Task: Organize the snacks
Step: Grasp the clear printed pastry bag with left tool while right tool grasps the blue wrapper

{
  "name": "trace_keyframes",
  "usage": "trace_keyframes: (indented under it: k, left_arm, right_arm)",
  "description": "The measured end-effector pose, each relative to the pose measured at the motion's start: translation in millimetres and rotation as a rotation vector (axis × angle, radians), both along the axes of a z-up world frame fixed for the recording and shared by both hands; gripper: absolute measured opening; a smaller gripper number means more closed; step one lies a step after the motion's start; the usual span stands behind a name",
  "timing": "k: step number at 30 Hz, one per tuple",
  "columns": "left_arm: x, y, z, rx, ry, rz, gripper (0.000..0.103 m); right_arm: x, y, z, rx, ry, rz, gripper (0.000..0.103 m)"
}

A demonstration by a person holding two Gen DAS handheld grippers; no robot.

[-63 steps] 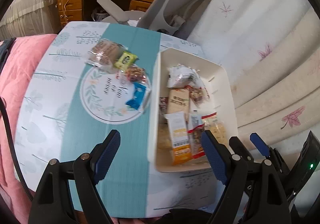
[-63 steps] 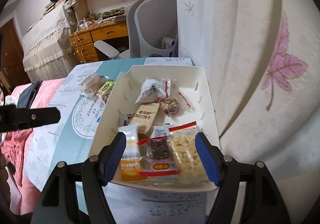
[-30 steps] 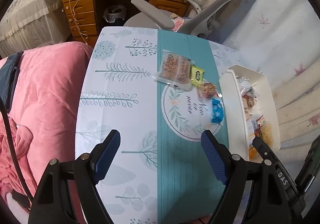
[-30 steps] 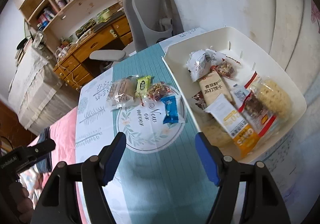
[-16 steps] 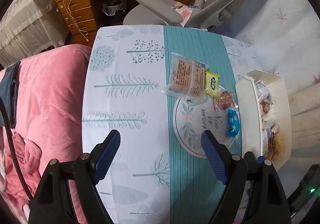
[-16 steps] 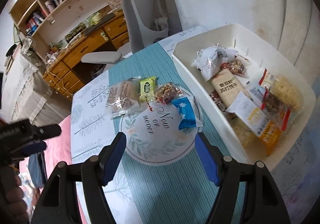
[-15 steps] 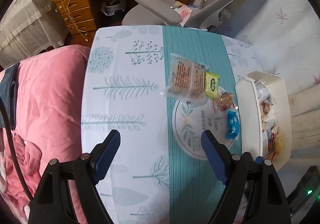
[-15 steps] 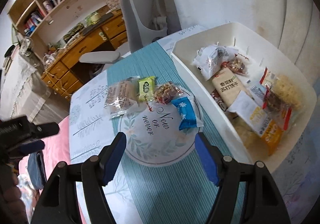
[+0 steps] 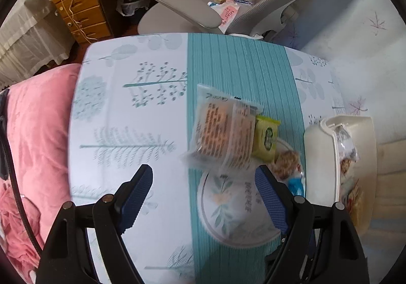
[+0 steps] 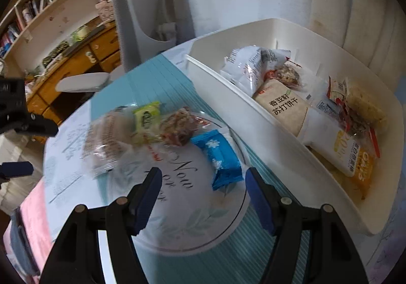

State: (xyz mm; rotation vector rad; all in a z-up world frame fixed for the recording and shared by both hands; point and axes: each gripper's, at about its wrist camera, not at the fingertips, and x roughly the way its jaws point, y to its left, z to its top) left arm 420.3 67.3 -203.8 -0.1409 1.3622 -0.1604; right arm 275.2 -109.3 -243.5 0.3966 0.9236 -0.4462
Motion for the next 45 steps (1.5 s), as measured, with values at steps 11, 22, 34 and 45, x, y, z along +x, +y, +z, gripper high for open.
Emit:
trace_keyframes:
  k: [11,22,34,45]
  left_arm:
    - [34,-22,-46,0.008,0.046,-0.008,0.082]
    - [50,-48,-73,0.030,0.100,-0.050,0.082]
    - [59,-57,-83,0.071,0.114,-0.086,0.072]
    - [50,-52,-77,0.097,0.156,-0.089,0.066]
  right_arm:
    - [17,-13,-40,-0.041,0.057,-0.028,0.068]
    - [30,-18,-47,-0.038,0.060,0.004,0.066]
    - [41,-24,-43,-0.054,0.122,0.001,0.042]
    - [39,-33,-42,0.056,0.186,0.021,0.040]
